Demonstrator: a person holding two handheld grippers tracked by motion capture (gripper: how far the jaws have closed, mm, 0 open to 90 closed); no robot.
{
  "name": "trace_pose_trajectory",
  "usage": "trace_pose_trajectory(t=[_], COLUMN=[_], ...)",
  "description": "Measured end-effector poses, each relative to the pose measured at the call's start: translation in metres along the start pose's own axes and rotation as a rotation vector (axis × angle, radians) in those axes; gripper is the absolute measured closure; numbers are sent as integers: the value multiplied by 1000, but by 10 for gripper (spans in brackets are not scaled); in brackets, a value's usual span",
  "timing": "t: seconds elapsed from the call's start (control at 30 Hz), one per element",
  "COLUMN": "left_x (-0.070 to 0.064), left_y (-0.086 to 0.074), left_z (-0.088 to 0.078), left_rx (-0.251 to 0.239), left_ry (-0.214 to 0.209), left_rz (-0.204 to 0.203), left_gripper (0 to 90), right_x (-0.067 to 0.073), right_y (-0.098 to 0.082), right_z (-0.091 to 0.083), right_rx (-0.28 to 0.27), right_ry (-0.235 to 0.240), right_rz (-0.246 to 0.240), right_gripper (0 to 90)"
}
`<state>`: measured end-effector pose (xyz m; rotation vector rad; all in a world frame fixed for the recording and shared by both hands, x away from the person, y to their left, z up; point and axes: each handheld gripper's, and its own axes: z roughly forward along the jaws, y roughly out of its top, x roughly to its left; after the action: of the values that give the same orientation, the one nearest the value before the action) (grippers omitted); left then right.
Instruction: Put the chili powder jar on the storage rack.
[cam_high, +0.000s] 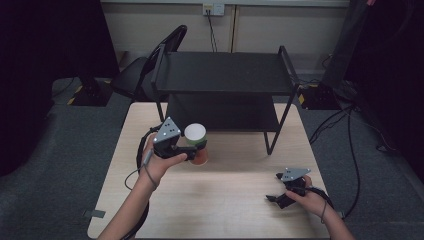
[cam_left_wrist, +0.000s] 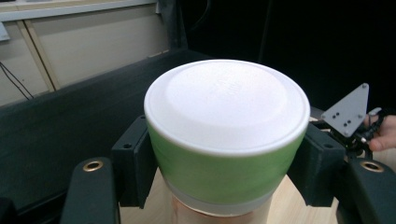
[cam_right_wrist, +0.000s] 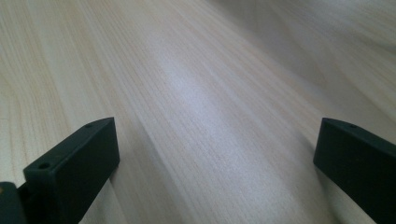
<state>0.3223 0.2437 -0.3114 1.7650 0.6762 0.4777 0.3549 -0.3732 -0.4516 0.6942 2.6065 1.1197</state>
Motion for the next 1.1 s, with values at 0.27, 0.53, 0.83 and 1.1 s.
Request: trace_pose_trajectory(t=[0.27,0.53,0.83,1.1], left_x=[6,10,12,13], left_y=[19,33,47,54], left_z=[19,39,57,70], left_rx=[-5,9,6,15], left_ry=[16,19,48,58], left_rz=[2,-10,-27,-37], left_gripper=[336,336,336,336], right_x=[0,0,0,0], right_y=[0,0,-1,-1], right_z=[0,0,0,0], right_rx=[0,-1,-3,-4], right_ry=[0,0,1,2], right_rz=[0,-1,-2,-2], right_gripper=[0,0,0,0])
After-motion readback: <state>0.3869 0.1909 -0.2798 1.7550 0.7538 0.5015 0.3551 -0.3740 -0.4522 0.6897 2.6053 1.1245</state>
